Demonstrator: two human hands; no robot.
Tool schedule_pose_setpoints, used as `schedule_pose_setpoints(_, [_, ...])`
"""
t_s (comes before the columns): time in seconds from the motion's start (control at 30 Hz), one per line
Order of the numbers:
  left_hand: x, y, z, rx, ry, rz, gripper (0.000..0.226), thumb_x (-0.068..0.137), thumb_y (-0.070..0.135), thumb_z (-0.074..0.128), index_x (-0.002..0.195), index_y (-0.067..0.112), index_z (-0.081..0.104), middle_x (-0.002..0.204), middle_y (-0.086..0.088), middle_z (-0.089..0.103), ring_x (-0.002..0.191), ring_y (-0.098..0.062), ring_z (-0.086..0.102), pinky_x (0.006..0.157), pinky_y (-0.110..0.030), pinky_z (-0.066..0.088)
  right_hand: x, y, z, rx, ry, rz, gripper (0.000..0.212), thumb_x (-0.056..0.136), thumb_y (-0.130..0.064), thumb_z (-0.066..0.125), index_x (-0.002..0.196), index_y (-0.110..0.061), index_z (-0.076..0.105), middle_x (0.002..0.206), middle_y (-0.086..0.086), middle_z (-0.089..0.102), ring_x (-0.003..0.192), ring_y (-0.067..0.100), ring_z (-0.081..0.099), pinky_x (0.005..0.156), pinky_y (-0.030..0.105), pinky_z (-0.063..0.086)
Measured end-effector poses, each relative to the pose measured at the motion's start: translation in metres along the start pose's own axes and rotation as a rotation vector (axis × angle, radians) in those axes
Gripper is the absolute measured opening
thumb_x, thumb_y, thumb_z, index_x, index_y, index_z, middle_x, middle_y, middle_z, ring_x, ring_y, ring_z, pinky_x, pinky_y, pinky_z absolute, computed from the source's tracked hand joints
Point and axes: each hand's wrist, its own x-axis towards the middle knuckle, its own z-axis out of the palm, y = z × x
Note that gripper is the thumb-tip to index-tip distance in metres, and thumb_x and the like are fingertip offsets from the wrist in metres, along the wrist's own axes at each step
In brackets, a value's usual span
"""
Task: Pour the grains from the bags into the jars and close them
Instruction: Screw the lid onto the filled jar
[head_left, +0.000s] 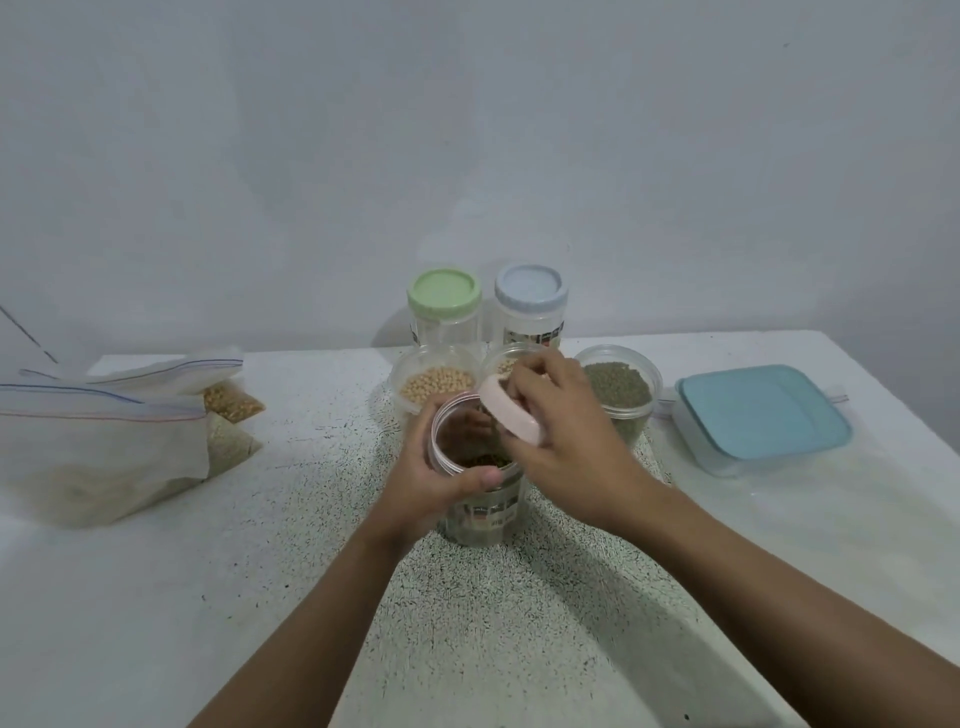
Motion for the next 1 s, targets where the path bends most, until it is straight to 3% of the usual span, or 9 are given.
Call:
schedule_pose_setpoints(0.1, [0.002, -0.002, 0.001, -0.06, -0.003, 0.02, 0.095, 0.058, 0.033, 0.097, 0.137, 0.015, 0.047, 0.129, -0.013, 0.066, 0.121, -0.031, 0.064, 0.096, -0.038, 0.056, 0.003, -0.002, 0.005, 0.093, -0.025, -0.014, 0.027, 0.091, -0.034, 0.072, 0.091, -0.034, 0.045, 0.122, -0.002, 0.039, 0.113, 0.018, 0.048, 0.1, 0.044, 0.044])
schedule_pose_setpoints(0.2, [0.004, -0.005, 0.0, -0.089, -0.011, 0.041, 0.092, 0.062, 0.012, 0.092, 0.141, 0.015, 0.046, 0.13, -0.014, 0.065, 0.121, -0.033, 0.064, 0.093, -0.039, 0.055, 0.009, -0.002, 0.005, 0.117, -0.069, -0.035, 0.026, 0.088, -0.047, 0.073, 0.085, -0.032, 0.051, 0.12, -0.008, 0.038, 0.12, 0.017, 0.048, 0.101, 0.045, 0.044])
schedule_pose_setpoints(0.3, [0.006, -0.008, 0.0, -0.083, -0.007, 0.06, 0.086, 0.064, 0.006, 0.085, 0.14, 0.014, 0.047, 0.125, -0.01, 0.068, 0.118, -0.03, 0.066, 0.091, -0.034, 0.056, 0.017, -0.003, 0.004, 0.047, -0.12, -0.058, 0.032, 0.087, -0.058, 0.066, 0.074, -0.04, 0.044, 0.124, -0.006, 0.046, 0.119, 0.018, 0.046, 0.099, 0.046, 0.044])
schedule_pose_setpoints(0.4, [0.008, -0.01, 0.001, -0.069, 0.021, 0.067, 0.084, 0.063, 0.006, 0.085, 0.138, 0.013, 0.048, 0.122, -0.007, 0.07, 0.116, -0.026, 0.067, 0.09, -0.031, 0.056, 0.022, -0.001, 0.008, -0.018, -0.123, -0.104, 0.039, 0.089, -0.055, 0.064, 0.072, -0.026, 0.042, 0.126, -0.004, 0.051, 0.116, 0.017, 0.045, 0.097, 0.044, 0.04])
schedule_pose_setpoints(0.57, [0.011, -0.017, -0.003, -0.024, 0.032, 0.065, 0.081, 0.063, -0.01, 0.082, 0.135, 0.008, 0.05, 0.116, -0.006, 0.072, 0.111, -0.025, 0.069, 0.088, -0.03, 0.056, 0.021, -0.003, 0.012, 0.051, -0.065, -0.156, 0.037, 0.085, -0.043, 0.07, 0.07, -0.023, 0.042, 0.123, -0.006, 0.055, 0.118, 0.008, 0.045, 0.099, 0.045, 0.037])
schedule_pose_setpoints(0.67, [0.011, -0.023, -0.004, -0.026, 0.042, 0.077, 0.083, 0.066, -0.004, 0.082, 0.14, 0.005, 0.046, 0.12, -0.01, 0.07, 0.114, -0.03, 0.067, 0.09, -0.034, 0.056, 0.022, -0.004, 0.007, 0.083, -0.085, -0.19, 0.036, 0.085, -0.039, 0.074, 0.07, -0.025, 0.044, 0.123, -0.005, 0.056, 0.118, 0.011, 0.049, 0.101, 0.05, 0.037])
schedule_pose_setpoints(0.77, [0.011, -0.025, -0.004, -0.036, 0.068, 0.068, 0.087, 0.066, 0.01, 0.083, 0.141, -0.004, 0.042, 0.118, -0.014, 0.068, 0.113, -0.031, 0.067, 0.091, -0.04, 0.055, 0.02, -0.009, 0.009, 0.052, -0.149, -0.241, 0.04, 0.088, -0.044, 0.072, 0.067, -0.041, 0.038, 0.129, -0.003, 0.055, 0.12, 0.011, 0.047, 0.106, 0.048, 0.035])
schedule_pose_setpoints(0.87, [0.013, -0.03, -0.005, -0.035, 0.06, 0.077, 0.083, 0.067, 0.006, 0.079, 0.137, -0.013, 0.039, 0.116, -0.021, 0.064, 0.11, -0.034, 0.066, 0.09, -0.04, 0.055, 0.019, -0.01, 0.02, -0.005, -0.104, -0.279, 0.039, 0.089, -0.054, 0.061, 0.066, -0.046, 0.03, 0.128, -0.003, 0.057, 0.117, 0.014, 0.049, 0.104, 0.048, 0.036])
schedule_pose_setpoints(1.0, [0.011, -0.031, -0.006, -0.041, 0.064, 0.086, 0.088, 0.069, 0.003, 0.079, 0.145, -0.008, 0.036, 0.124, -0.026, 0.061, 0.117, -0.039, 0.063, 0.096, -0.044, 0.054, 0.02, -0.008, 0.021, 0.027, -0.072, -0.296, 0.038, 0.086, -0.051, 0.064, 0.069, -0.043, 0.031, 0.124, -0.002, 0.058, 0.116, 0.016, 0.052, 0.102, 0.05, 0.036])
